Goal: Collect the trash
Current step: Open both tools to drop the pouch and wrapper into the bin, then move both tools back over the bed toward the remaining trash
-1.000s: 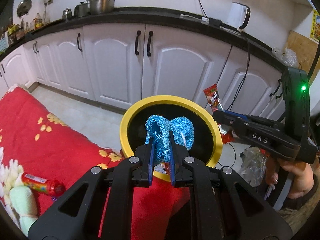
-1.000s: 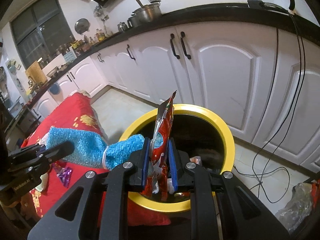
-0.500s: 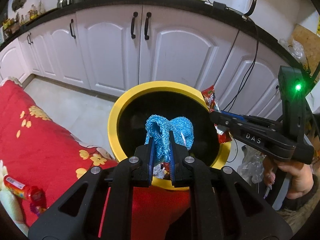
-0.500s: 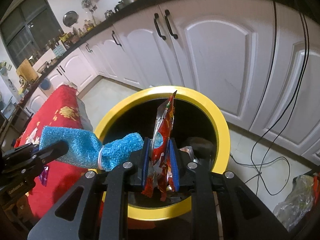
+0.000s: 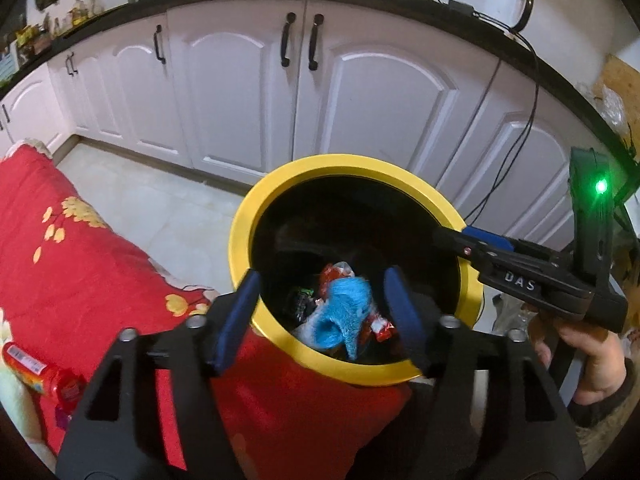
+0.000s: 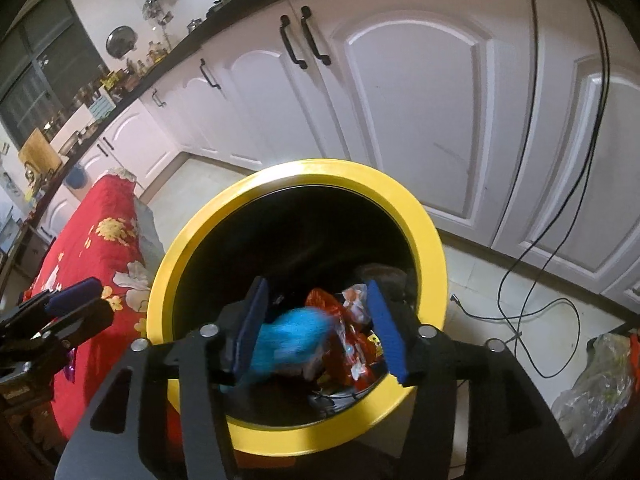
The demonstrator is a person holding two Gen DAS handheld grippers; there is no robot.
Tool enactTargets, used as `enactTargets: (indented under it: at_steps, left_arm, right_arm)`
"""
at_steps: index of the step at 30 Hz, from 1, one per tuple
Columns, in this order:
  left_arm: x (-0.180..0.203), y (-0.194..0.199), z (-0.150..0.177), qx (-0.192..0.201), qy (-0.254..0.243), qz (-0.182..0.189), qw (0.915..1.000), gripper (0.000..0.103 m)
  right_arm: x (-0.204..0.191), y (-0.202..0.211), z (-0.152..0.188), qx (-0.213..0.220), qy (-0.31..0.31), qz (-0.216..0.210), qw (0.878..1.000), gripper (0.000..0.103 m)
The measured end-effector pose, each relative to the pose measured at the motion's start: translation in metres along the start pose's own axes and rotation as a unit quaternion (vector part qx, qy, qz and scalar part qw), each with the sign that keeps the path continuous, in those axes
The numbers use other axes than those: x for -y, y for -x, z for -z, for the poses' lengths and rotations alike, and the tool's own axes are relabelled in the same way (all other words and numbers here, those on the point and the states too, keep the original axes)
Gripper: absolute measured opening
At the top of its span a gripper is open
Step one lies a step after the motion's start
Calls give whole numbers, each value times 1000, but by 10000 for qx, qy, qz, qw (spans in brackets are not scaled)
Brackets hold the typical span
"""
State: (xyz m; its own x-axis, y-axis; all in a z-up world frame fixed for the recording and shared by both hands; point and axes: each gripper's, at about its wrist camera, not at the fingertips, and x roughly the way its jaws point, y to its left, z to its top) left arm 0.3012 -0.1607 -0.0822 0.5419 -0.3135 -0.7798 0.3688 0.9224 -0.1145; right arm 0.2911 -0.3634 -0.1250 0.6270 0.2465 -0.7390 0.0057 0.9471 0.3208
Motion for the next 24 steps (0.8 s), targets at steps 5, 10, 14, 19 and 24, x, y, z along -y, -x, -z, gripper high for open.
enactTargets:
  at_steps: [5, 10, 14, 19, 24]
  left_arm:
    - [-8, 10, 4, 88, 133, -132, 9998, 92]
    - [-14, 22, 6, 149, 272, -269, 9992, 92]
    - [-20, 35, 10, 251, 339, -300, 9987, 92]
    - [-30, 58, 16, 435, 429, -402, 9973, 92]
    - [-39, 80, 22, 611, 497, -540, 9954, 92]
  right_arm:
    - [3, 10, 7, 90, -107, 58, 9999, 64]
    - [0, 18, 9, 166, -116, 111, 9997, 68]
    - [-6, 29, 10, 270, -87, 83, 9996, 70]
    - [-21, 41, 10, 393, 71, 21, 9992, 72]
    - [-42, 49, 12, 452, 270, -64, 9986, 72]
